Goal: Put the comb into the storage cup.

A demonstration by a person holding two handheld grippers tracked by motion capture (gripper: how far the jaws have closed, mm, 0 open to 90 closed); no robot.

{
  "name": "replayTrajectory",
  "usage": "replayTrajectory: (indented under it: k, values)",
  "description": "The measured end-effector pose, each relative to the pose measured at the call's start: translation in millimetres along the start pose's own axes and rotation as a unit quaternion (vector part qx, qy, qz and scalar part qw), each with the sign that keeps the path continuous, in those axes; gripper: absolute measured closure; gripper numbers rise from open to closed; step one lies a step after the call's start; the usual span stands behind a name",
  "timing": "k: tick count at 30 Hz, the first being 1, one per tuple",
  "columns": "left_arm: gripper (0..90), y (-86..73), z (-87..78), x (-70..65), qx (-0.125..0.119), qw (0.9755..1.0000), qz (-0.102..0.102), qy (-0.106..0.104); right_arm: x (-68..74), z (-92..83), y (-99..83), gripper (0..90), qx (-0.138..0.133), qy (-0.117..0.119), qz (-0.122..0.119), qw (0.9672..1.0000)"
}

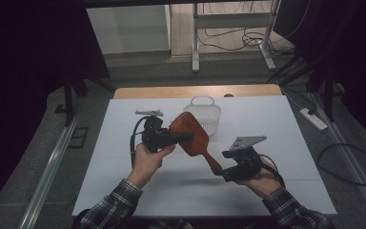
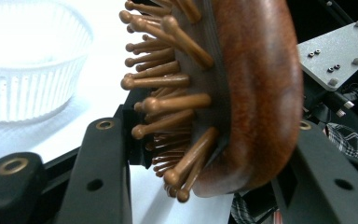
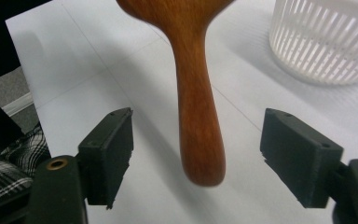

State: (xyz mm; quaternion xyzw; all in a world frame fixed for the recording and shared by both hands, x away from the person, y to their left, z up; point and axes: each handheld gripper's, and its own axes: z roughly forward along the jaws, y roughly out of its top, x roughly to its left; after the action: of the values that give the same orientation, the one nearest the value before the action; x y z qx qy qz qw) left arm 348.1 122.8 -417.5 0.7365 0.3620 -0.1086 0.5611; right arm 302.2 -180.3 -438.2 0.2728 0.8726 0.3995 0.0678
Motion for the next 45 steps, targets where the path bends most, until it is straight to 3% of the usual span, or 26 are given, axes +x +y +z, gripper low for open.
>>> replayTrajectory:
  k: [10, 14, 16, 20, 45]
  values:
    - [54.3, 3.2, -6.6, 1.4, -0.006, 0.9998, 0.007, 0.017, -7.2, -2.8, -4.9, 16.1, 0.015, 0.009, 0.018, 0.9997]
    - [54.2, 5.1, -10.1, 2.4, -0.009, 0.9996, 0.009, 0.024, -8.0, -3.1, -8.0, 9.9, 0.027, 0.001, 0.01, 0.9996]
    - [54.1, 6.3, -11.7, 2.8, -0.01, 0.9995, 0.01, 0.027, -8.6, -3.5, -11.5, 3.7, 0.031, -0.008, -0.005, 0.9995]
    - [54.1, 8.3, -14.1, 4.1, -0.013, 0.9993, 0.01, 0.032, -10.3, -4.6, -14.5, 0.1, 0.035, -0.014, -0.007, 0.9993]
    - [54.0, 23.5, -28.6, 15.5, -0.028, 0.9984, -0.003, 0.049, -28.9, -29.8, -46.9, 0.0, 0.048, -0.034, 0.034, 0.9977]
